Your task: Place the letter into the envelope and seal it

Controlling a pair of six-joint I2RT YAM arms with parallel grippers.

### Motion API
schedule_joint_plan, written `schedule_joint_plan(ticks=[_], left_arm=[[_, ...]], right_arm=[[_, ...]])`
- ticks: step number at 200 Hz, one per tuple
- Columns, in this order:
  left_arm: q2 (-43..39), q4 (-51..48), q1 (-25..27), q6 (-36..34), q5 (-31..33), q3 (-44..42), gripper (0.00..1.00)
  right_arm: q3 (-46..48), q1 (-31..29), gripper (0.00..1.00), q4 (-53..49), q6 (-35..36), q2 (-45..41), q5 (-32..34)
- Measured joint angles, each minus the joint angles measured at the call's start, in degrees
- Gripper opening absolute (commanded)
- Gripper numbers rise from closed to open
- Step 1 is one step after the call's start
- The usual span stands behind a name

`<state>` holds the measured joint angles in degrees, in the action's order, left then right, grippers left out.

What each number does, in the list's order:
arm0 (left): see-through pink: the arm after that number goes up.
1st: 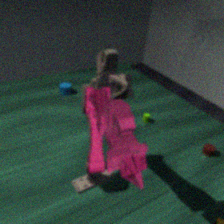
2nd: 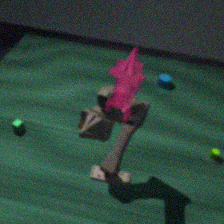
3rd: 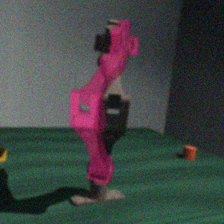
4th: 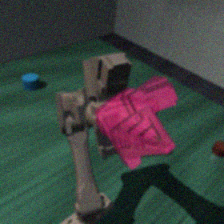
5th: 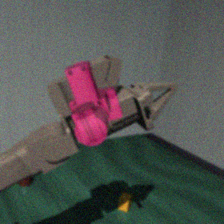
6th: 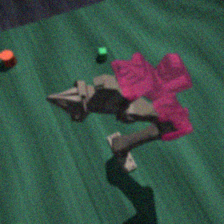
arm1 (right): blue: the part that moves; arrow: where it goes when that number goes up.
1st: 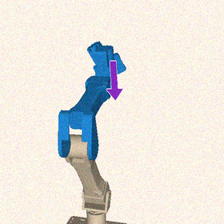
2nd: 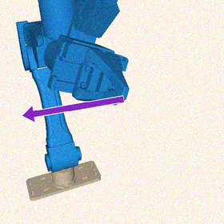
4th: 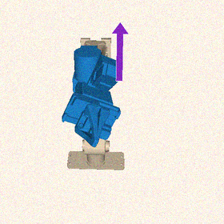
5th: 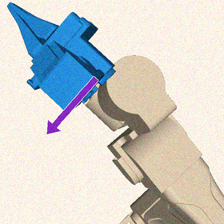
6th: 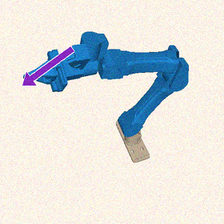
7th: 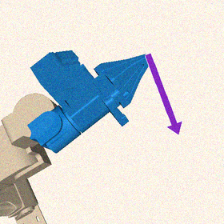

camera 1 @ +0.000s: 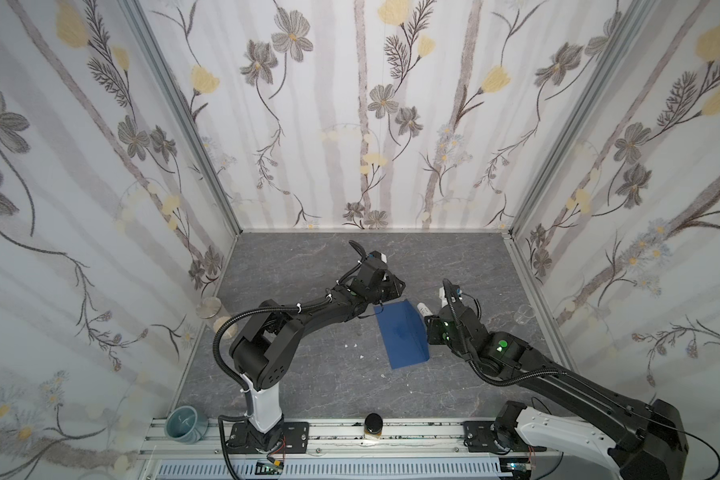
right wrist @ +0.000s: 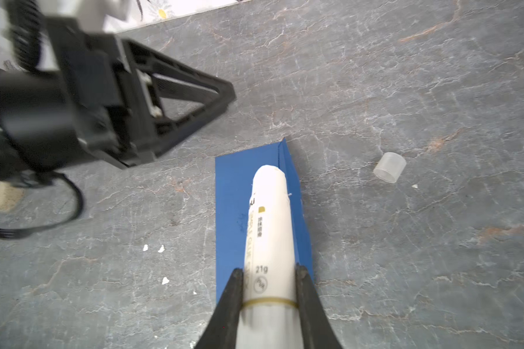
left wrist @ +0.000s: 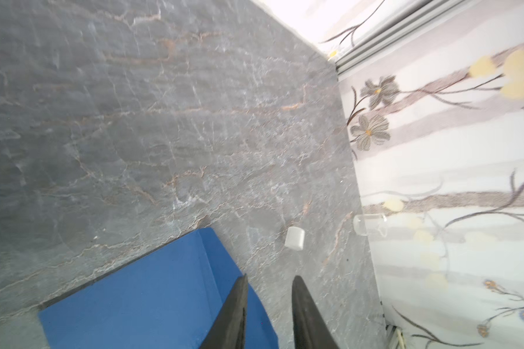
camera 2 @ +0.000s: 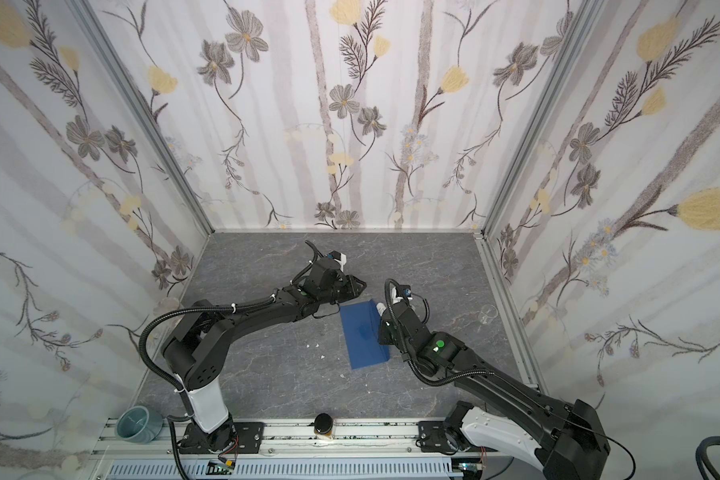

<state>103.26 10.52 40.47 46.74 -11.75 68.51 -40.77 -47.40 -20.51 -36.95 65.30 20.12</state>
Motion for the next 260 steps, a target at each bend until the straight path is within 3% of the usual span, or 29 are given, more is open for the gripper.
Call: schedule_joint_plan(ticks=[36, 67, 94, 127, 173, 260], left_arm=[[-8.72, 0.04, -2.05, 3.3, -1.49, -1.25, 0.45], [-16.24, 3.61, -1.66, 8.98, -4.15, -8.76, 0.5], [-19.45, 7.69, 1.14, 15.82, -5.68, -16.65, 0.53], [-20.17, 14.53, 5.38, 21.03, -6.62, -18.97, 0.57], [-18.95, 23.58, 6.6, 24.24, -4.81, -19.98, 0.56], [-13.29, 30.49, 6.62, 26.32, -4.42, -16.55, 0.41]], right_arm=[[3.17, 0.0, 0.0, 4.48, 4.35, -6.54, 2.82], [4.59, 0.0, 0.0, 11.06, 8.44, -8.74, 3.06], [4.7, 0.0, 0.0, 16.92, 11.32, -8.41, 2.62], [4.09, -1.18, 0.0, 21.64, 13.51, -5.68, 1.42], [2.45, -2.49, 0.0, 24.44, 14.53, -3.43, 1.03], [2.32, -3.52, 0.0, 26.14, 14.51, -2.45, 1.46]])
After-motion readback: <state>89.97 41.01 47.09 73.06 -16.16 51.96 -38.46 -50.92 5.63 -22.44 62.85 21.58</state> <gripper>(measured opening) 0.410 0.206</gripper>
